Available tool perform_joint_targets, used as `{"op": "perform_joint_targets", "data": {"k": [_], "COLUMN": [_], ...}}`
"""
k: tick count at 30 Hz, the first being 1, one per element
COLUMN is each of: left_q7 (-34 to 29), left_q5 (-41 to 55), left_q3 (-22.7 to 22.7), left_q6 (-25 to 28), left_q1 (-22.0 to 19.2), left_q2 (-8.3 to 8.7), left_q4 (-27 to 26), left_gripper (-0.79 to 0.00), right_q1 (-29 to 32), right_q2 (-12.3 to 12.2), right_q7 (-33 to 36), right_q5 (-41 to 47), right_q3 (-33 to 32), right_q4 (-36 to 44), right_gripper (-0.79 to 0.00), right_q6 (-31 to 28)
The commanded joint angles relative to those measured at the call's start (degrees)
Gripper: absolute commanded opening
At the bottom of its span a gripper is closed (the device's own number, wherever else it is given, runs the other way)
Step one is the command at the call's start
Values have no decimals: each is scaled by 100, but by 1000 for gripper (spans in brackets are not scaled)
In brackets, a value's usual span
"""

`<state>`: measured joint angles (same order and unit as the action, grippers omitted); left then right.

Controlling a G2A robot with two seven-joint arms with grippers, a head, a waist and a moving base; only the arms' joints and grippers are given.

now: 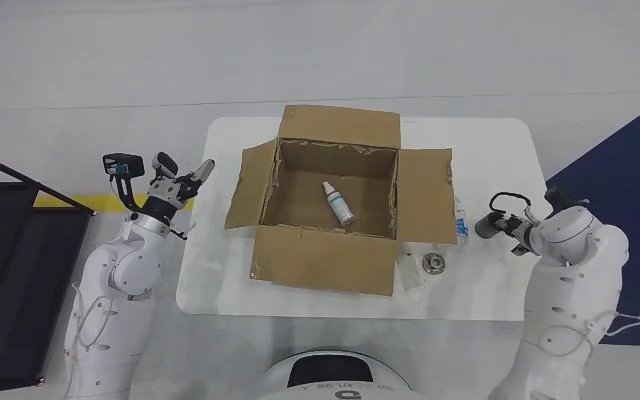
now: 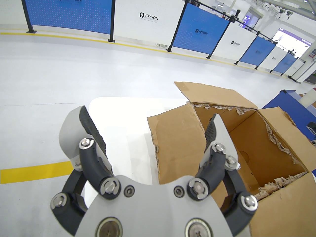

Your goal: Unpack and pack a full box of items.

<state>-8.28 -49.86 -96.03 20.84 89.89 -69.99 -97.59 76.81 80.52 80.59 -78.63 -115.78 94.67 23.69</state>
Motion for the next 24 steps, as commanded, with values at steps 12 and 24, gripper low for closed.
{"op": "perform_joint_targets", "data": {"k": [12,24], "left_q7": [0,0], "left_q5": [0,0], "left_q3": [0,0], "left_q6": [0,0], "left_q1": [0,0], "left_q2": [0,0], "left_q4": [0,0], "left_gripper": [0,0], "right_q1": [-440,-636], "right_q2": [178,369], "right_q7": [233,365], "right_q5": [-465,-835], "right_q3": [108,-138], "right_q4": [-281,-619], "right_gripper": [-428,-690], "right_q6": [-232,-364]}}
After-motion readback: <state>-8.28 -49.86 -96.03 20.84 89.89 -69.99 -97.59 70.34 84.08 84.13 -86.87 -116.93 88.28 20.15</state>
